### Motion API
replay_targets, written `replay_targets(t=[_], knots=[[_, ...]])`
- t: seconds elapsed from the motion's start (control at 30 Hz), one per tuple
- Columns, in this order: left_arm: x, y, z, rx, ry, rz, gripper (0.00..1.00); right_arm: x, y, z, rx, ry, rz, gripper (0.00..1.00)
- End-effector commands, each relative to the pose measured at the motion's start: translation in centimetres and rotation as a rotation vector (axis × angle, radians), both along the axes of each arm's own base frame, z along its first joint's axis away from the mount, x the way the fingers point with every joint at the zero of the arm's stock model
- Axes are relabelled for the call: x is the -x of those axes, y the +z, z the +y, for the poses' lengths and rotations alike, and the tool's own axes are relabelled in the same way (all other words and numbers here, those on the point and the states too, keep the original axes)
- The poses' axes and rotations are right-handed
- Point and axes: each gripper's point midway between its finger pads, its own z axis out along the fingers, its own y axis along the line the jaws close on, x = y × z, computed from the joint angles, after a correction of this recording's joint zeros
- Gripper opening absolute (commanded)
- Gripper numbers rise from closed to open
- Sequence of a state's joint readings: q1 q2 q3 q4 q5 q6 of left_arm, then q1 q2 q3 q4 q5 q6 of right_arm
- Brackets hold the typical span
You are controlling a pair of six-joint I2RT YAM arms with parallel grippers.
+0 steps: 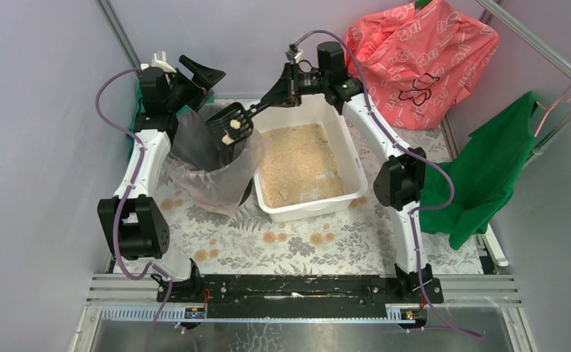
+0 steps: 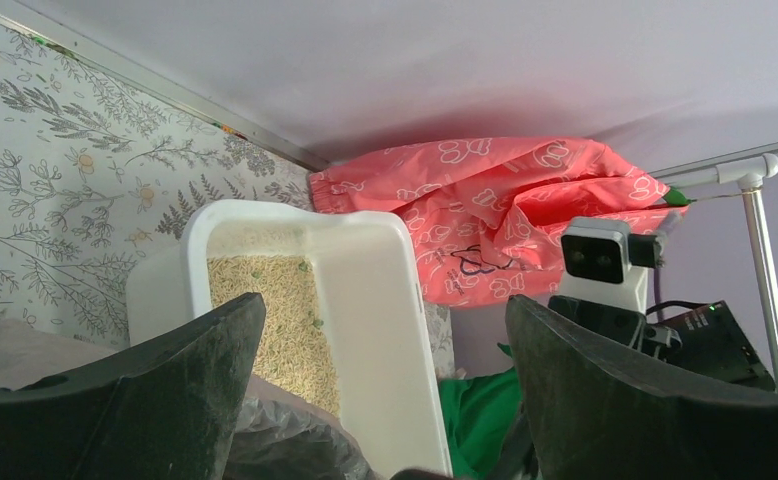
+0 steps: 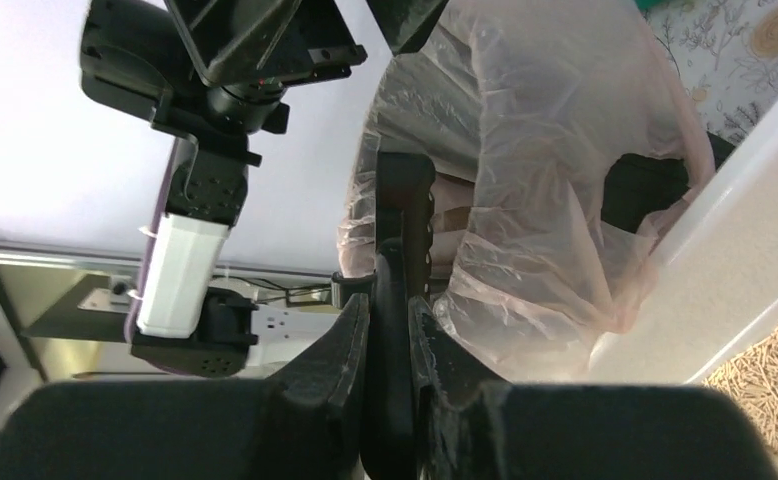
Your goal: Clean the litter box
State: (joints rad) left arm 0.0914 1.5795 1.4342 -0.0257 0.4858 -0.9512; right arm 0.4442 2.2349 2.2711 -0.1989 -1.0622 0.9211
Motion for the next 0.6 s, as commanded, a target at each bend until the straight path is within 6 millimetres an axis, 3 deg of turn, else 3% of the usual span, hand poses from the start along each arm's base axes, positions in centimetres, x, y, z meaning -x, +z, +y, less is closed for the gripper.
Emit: replay_targets(t=[0.0,0.27,0.37,0.57], knots=[[0.6,1.6,-0.1,-0.027,0.002,-0.043,0.99,2.7,3.0,1.2,0.021,0.043,-0.173,0.00],[0.4,1.6,-0.2,-0.015,-0.002,-0.043,0.99,4.5,1.5,1.8,0.271,-0.005,-0.557,0.00],[0.3,1.6,-0.3,-0.006,-0.006,-0.043,0.99,4.4,2.1,1.7,0.330,-0.031,-0.685,0.00],[0.2,1.7,-0.3,-0.007,-0.009,-0.046,0.99,3.5,5.1,1.2,0.362,-0.145,-0.823,0.00]])
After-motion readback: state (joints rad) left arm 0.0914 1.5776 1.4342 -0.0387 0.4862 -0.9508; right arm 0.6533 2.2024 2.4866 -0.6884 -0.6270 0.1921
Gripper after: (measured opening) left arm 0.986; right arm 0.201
